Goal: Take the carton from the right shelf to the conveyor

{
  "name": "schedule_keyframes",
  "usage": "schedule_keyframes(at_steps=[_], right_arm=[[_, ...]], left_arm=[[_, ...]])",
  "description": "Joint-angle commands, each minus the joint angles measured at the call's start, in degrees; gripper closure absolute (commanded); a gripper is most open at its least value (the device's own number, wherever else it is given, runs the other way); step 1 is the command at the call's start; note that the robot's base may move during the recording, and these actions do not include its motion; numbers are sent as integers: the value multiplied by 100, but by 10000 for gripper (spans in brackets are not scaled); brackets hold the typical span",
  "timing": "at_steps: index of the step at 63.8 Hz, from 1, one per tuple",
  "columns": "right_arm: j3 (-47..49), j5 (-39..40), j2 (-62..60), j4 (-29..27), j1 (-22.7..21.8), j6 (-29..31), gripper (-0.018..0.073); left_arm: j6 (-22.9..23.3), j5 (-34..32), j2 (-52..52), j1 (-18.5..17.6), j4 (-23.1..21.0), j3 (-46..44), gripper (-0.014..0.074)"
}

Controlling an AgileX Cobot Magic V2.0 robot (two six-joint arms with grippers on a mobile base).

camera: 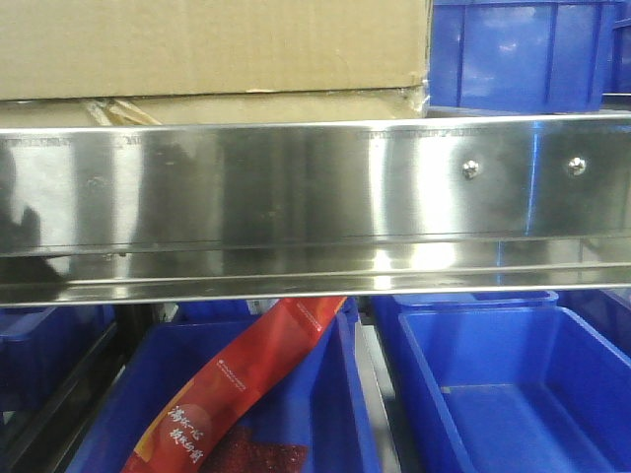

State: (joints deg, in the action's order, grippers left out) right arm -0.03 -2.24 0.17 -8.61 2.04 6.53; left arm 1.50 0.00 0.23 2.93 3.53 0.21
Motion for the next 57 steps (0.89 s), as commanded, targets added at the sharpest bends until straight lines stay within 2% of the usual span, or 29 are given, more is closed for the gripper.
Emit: schedule_keyframes(at_steps=[1, 34, 45, 49, 52, 57], right_arm=[[3, 122, -17, 35, 1, 36, 637], [3, 184, -17, 35, 1, 36, 637], [3, 724, -17, -79, 1, 12, 637], [156, 671, -17, -105, 1, 12, 637], [574, 360, -17, -105, 1, 12, 637], [1288, -571, -17, -105, 1, 12, 637]], left_arm=[[-9, -125, -23, 10, -29, -21, 575], [-9, -163, -23, 10, -29, -21, 575], [-9, -685, -23, 10, -185, -21, 575], [-9, -803, -23, 10, -204, -56, 575], [-9, -687, -23, 10, -204, -279, 575], [-9, 264, -23, 0, -168, -1017, 550]])
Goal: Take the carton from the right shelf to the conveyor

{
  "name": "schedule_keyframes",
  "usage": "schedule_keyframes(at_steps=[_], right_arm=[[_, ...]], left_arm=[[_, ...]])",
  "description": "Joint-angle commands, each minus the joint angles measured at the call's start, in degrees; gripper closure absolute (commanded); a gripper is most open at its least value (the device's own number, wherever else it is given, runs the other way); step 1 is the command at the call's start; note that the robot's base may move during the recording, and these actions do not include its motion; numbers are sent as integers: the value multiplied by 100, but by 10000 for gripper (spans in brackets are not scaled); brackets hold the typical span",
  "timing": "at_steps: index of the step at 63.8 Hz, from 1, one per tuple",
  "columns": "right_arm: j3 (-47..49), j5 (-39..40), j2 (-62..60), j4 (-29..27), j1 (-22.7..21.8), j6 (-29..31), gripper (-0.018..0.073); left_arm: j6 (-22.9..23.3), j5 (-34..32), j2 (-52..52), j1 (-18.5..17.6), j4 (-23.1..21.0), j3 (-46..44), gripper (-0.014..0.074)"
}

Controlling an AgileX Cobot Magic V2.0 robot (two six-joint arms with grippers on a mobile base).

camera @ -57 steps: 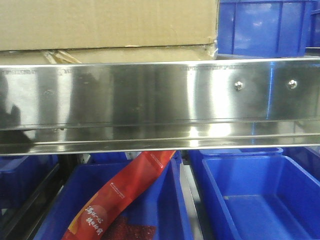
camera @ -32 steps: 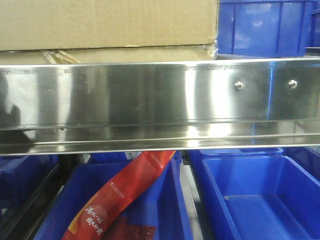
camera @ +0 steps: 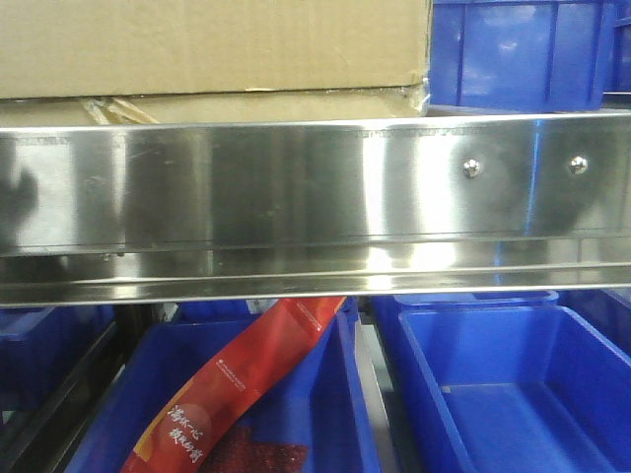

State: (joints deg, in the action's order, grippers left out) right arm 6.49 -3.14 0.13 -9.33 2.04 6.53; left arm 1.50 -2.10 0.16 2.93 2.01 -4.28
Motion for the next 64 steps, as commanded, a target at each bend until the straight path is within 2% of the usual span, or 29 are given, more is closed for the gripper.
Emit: schedule_keyframes(at_steps=[1, 5, 10, 15, 19, 26, 34, 41, 58, 64], right_arm=[[766, -625, -13, -33, 1, 12, 636], [1293, -1130, 88, -33, 1, 12, 609], [1791, -1507, 335, -37, 1, 12, 509], [2125, -1609, 623, -47, 1, 12, 305], [2271, -1587, 814, -47, 1, 12, 162], [2299, -1557, 1074, -47, 1, 12, -13], [2550, -1760, 1323, -47, 51, 12, 9], [3136, -2162, 1762, -47, 329, 34, 12], [4765, -2799, 3717, -47, 1308, 34, 12], [5602, -3181, 4520, -47, 1610, 34, 12]], left_arm=[[-9, 631, -16, 0, 3, -692, 542], [-9, 1253, 41, 0, 26, -1236, 486], [-9, 1803, 232, 0, 28, -1829, 391], [-9, 2056, 507, 0, 28, -2266, 304], [-9, 2086, 683, 0, -138, -2463, 253], [-9, 2116, 938, 0, -479, -2514, 223], [-64, 2573, 1242, -101, -569, -2847, 225], [-597, 3065, 1631, -497, -579, -3505, 225], [-598, 4315, 3550, -1315, -579, -5392, 225], [-598, 4613, 4397, -1391, -579, -6061, 225]])
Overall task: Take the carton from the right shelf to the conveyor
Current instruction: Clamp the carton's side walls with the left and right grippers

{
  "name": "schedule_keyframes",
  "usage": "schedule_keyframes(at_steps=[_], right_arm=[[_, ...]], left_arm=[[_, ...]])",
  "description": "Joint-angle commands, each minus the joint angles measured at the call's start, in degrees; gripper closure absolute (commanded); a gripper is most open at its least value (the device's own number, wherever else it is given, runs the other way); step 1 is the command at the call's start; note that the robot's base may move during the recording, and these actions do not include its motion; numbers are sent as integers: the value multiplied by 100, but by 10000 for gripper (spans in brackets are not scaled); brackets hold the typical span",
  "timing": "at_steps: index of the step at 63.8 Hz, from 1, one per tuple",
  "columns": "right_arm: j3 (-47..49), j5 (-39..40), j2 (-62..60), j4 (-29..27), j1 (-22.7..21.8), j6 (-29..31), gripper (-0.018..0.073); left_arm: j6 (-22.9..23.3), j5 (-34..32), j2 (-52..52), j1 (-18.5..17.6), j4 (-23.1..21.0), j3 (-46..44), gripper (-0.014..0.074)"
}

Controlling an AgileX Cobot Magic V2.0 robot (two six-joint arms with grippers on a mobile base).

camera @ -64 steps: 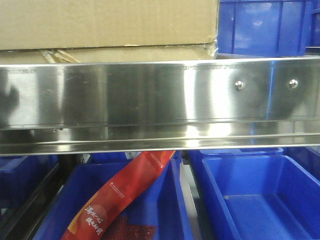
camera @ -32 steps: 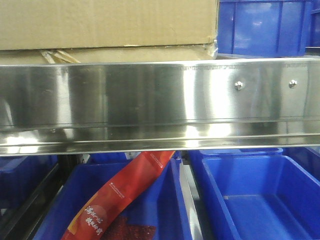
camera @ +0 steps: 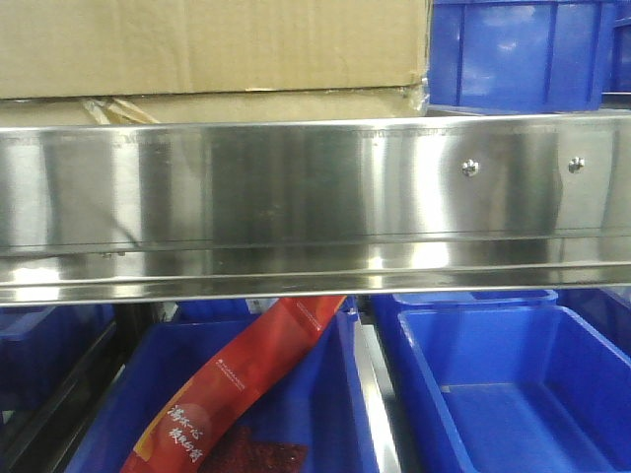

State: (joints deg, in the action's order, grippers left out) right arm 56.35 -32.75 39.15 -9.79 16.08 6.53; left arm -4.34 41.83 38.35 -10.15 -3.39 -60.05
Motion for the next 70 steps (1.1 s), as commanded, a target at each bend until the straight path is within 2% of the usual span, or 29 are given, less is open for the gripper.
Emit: schedule_keyframes(at_steps=[1, 8, 11, 17, 21, 29, 38, 48, 70], right_arm=[[747, -289, 727, -1, 240, 34, 12], [1848, -998, 1676, -1, 427, 34, 12], [2478, -1335, 2076, -1, 455, 10, 12], [3607, -2080, 2869, 11, 464, -160, 12], [4335, -2522, 3374, 152, 464, -397, 12], [5773, -3331, 4431, 270, 523, -616, 12], [7104, -3721, 5435, 803, 830, -751, 12], [7882, -3721, 6374, 926, 969, -845, 12], [7946, -3721, 7423, 926, 969, -870, 12]], left_arm=[[-14, 276, 695, -83, -39, -587, 225], [66, 919, 1622, -83, -51, -1526, 225], [294, 1236, 2030, -83, 32, -1976, 225], [950, 1822, 2767, -83, 579, -2881, 225], [1223, 2143, 3175, -83, 907, -3463, 225], [1589, 2408, 3912, -83, 1374, -4293, 225], [1590, 2347, 4511, -83, 1294, -4790, 225], [1655, 2158, 4969, -83, 1215, -4878, 225], [1656, 1938, 5573, 275, 1131, -4878, 225]])
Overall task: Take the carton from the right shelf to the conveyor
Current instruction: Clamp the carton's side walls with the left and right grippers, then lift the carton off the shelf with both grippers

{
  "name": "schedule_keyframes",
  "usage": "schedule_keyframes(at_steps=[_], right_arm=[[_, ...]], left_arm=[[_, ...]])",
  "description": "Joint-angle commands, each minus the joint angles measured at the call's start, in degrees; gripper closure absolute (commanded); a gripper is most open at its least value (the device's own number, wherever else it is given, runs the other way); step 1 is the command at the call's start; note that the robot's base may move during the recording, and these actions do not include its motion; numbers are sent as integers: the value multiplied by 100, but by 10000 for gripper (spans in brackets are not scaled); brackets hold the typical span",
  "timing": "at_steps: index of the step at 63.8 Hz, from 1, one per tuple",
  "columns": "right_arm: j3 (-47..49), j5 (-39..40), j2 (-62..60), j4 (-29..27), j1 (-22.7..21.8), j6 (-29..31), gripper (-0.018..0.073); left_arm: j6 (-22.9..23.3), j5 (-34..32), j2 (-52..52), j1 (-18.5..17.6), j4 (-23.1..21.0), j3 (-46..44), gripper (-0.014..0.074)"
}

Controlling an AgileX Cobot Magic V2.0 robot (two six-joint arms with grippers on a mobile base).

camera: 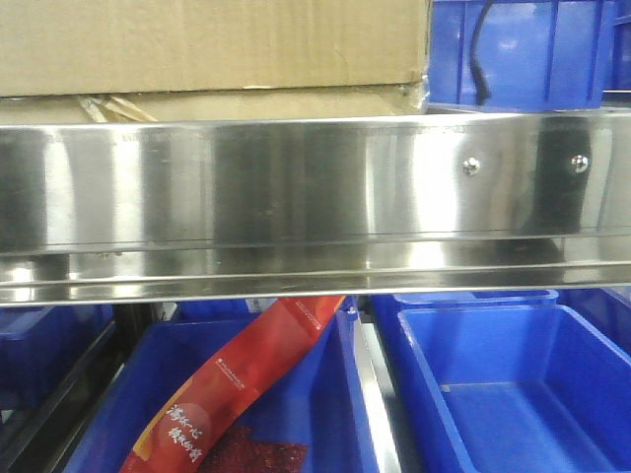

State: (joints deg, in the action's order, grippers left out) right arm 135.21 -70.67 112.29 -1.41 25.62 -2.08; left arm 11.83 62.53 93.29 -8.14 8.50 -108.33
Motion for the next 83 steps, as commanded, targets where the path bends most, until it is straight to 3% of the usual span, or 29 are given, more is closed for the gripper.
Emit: schedule_keyframes(at_steps=[1, 7, 12, 18, 22, 24, 28, 62, 71, 83], right_arm=[[60, 70, 136, 88, 15, -9, 15], [60, 70, 245, 92, 15, -9, 86], [60, 70, 271, 92, 15, -9, 221], [60, 70, 271, 101, 15, -9, 477], [60, 70, 271, 141, 15, -12, 665], [60, 70, 271, 185, 15, -74, 650], [60, 70, 271, 237, 15, -85, 614], [-102, 70, -1228, 283, 90, -298, 626], [-866, 70, -1824, 321, 222, -298, 626], [-2570, 70, -3010, 372, 466, -298, 626]], left_arm=[[39, -132, 91, 85, -58, -50, 225], [39, -143, 193, 108, -58, -50, 237], [39, -143, 265, 108, -58, -50, 296], [39, -110, 324, 108, -58, -50, 443], [39, -66, 347, 108, -58, -50, 596], [39, -55, 346, 108, -58, -50, 643], [39, -16, 346, 108, -58, -50, 595], [39, 322, -1174, -61, -22, 97, 613], [39, 372, -1646, -279, 57, 664, 613], [189, 212, -2567, -593, 57, 1840, 613]])
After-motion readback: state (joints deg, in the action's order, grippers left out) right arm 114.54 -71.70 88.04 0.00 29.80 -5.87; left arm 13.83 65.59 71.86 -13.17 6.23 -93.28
